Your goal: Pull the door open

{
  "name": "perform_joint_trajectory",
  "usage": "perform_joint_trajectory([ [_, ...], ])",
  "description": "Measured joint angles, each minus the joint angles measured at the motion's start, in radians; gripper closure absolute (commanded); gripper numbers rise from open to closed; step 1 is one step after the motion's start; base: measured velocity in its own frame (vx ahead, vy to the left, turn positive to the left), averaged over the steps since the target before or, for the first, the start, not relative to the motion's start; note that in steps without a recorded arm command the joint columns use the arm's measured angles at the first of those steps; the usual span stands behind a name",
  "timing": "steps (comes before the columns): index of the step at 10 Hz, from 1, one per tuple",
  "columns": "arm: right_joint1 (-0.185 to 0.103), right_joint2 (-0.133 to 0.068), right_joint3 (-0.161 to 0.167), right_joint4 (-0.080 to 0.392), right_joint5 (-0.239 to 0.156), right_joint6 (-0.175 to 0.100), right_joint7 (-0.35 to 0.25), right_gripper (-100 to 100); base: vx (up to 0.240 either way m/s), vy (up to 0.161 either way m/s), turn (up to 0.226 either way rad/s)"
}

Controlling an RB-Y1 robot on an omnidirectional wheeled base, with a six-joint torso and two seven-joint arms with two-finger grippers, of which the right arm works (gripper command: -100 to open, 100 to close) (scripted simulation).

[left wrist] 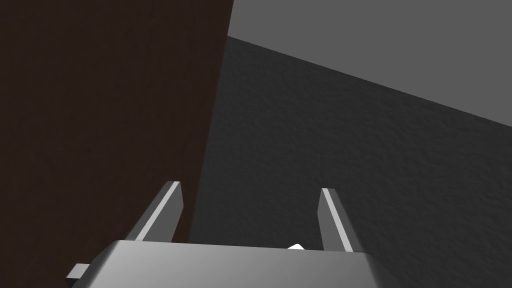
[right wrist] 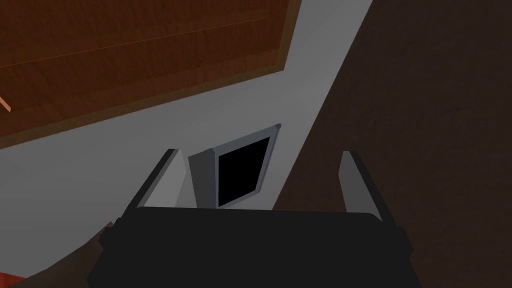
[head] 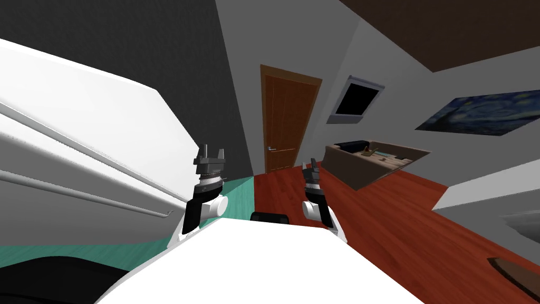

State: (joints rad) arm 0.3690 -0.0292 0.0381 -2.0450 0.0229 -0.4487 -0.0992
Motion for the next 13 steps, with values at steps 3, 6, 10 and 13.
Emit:
perform_joint_trajectory([
  [3, -0.039, -0.011, -0.009, 0.097, -0.012, -0.026, 0.009, -100, 0.102, -0.002, 0.121],
  [6, -0.061, -0.021, -0.015, 0.158, -0.022, -0.035, 0.017, -100, 0.073, 0.007, 0.085],
  [10, -0.11, -0.039, -0.033, 0.293, -0.042, -0.073, 0.022, -100, 0.09, -0.003, 0.139],
  [13, -0.146, -0.052, -0.046, 0.379, -0.058, -0.089, 0.029, -100, 0.1, -0.007, 0.104],
])
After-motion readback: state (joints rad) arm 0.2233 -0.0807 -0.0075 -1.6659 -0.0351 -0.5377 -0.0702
